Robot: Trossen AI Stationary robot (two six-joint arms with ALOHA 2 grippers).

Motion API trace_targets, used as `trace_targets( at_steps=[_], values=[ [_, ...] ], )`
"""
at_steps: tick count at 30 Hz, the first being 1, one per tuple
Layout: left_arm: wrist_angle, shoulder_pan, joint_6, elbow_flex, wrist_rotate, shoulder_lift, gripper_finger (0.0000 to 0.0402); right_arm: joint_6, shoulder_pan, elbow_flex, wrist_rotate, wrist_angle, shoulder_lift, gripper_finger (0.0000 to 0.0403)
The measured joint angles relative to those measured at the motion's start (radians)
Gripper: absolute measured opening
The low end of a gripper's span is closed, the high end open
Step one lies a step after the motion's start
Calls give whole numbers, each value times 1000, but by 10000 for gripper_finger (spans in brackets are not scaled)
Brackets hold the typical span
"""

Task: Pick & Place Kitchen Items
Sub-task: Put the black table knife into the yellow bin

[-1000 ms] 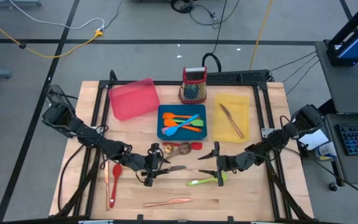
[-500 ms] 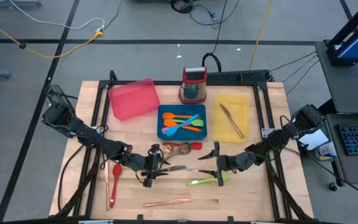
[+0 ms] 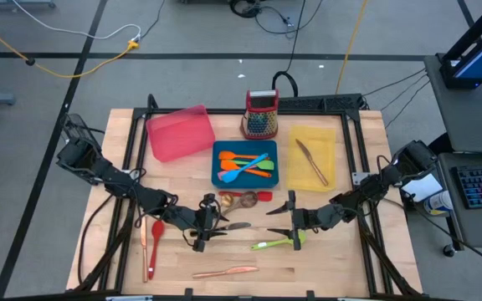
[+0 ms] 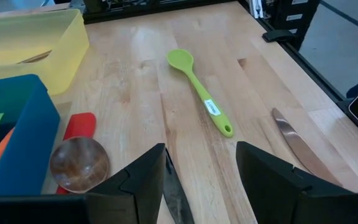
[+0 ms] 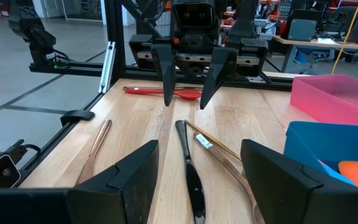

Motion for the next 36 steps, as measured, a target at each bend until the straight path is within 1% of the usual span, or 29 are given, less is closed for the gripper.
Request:
trace_targets(
  at_steps=[4,7,13,27,29,32,36],
  values=[
    [0,-2,0,0,0,0,202,4,0,0,0,-26,0,222],
    [0,-11,-1,0,0,0,202,45,0,0,0,-53,0,222],
    [0,-35,-7,0,0,0,202,71,1,0,0,-56,0,222],
    [-1,-116,-131,0,2,0,202,44,0,0,0,-55,0,222],
    [-1,-128,-133,0,-7,0,202,44,0,0,0,-55,0,222],
    [2,-142,-134,0,-46,6,202,44,0,0,0,-55,0,222],
    [13,-145,-140,1,-53,54,202,44,0,0,0,-55,0,222]
  ],
)
